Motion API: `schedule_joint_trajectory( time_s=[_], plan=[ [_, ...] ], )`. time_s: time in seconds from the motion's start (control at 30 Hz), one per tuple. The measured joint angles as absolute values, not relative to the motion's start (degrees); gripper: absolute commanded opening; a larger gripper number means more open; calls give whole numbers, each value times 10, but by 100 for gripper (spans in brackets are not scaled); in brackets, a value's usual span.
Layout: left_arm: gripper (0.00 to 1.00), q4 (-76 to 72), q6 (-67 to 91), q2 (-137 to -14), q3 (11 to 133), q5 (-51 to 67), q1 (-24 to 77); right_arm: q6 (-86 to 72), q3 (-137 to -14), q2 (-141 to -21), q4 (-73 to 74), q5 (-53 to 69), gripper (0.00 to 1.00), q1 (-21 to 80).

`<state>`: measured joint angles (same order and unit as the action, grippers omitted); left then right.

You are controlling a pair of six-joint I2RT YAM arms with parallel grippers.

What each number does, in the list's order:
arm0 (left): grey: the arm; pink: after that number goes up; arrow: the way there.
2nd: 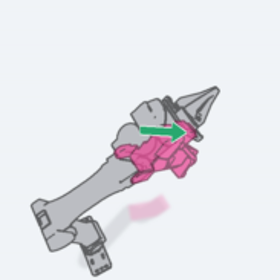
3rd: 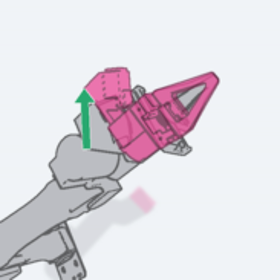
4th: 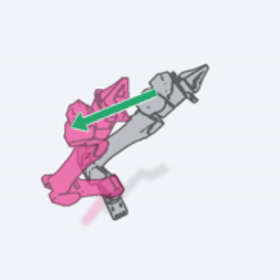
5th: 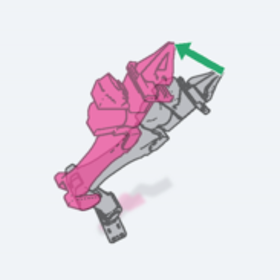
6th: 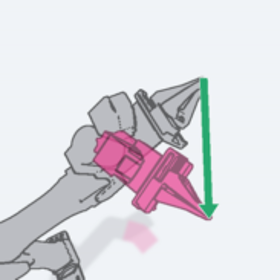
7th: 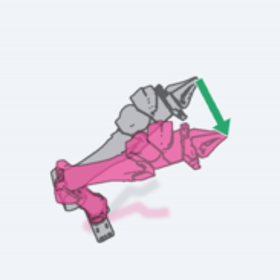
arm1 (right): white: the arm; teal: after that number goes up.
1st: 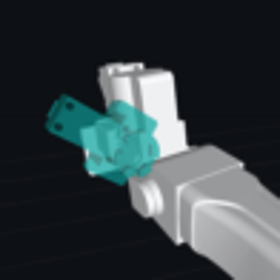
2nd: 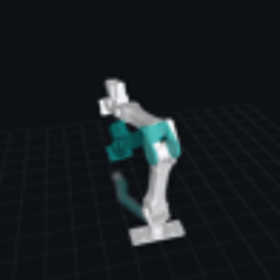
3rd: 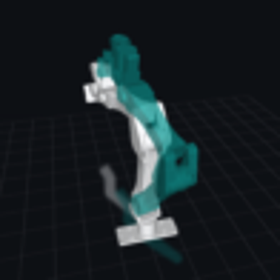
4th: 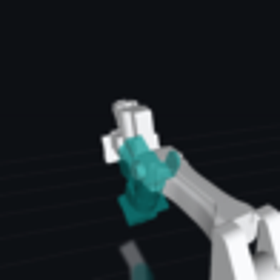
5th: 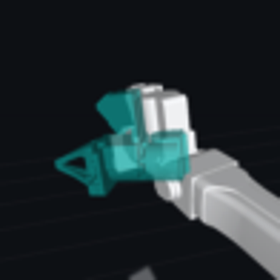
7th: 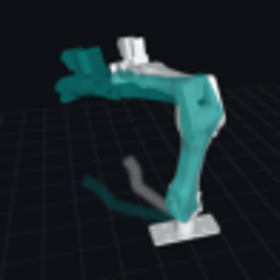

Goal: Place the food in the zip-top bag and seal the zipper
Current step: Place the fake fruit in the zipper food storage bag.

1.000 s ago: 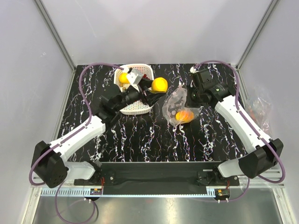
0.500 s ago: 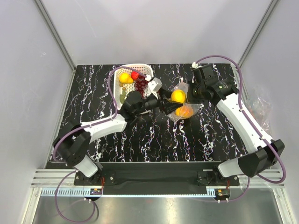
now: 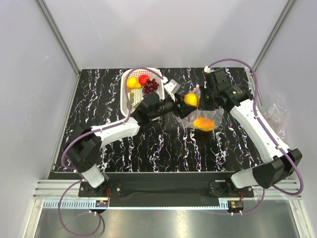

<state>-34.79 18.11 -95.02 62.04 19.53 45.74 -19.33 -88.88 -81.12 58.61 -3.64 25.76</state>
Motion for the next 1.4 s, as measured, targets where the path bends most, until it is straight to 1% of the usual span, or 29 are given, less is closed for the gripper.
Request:
schedule_joint_trajectory(
  time_s=[0.2, 0.3, 0.37, 0.47, 0.57, 0.83, 0.93, 1.07, 1.4],
  plan=[
    [60, -272, 180, -966, 666, 165, 460, -193, -889, -795, 586, -41, 0, 258],
    [65, -242, 180, -977, 684, 157, 460, -193, -889, -779, 585, -45, 0, 258],
    [77, -227, 180, -985, 690, 156, 460, -194, -889, -769, 583, -50, 0, 258],
    [92, -221, 181, -995, 693, 158, 460, -194, -889, -759, 582, -51, 0, 258],
    [99, -222, 185, -997, 693, 164, 460, -194, -888, -758, 581, -52, 0, 258],
    [99, -218, 185, -992, 693, 178, 460, -196, -857, -758, 567, -55, 0, 258],
    [99, -174, 185, -977, 699, 177, 460, -200, -838, -757, 555, -55, 0, 258],
    [99, -98, 185, -956, 740, 175, 460, -204, -814, -757, 543, -55, 0, 258],
    [99, -34, 198, -894, 748, 156, 444, -206, -797, -746, 518, -64, 0, 258]
  ],
)
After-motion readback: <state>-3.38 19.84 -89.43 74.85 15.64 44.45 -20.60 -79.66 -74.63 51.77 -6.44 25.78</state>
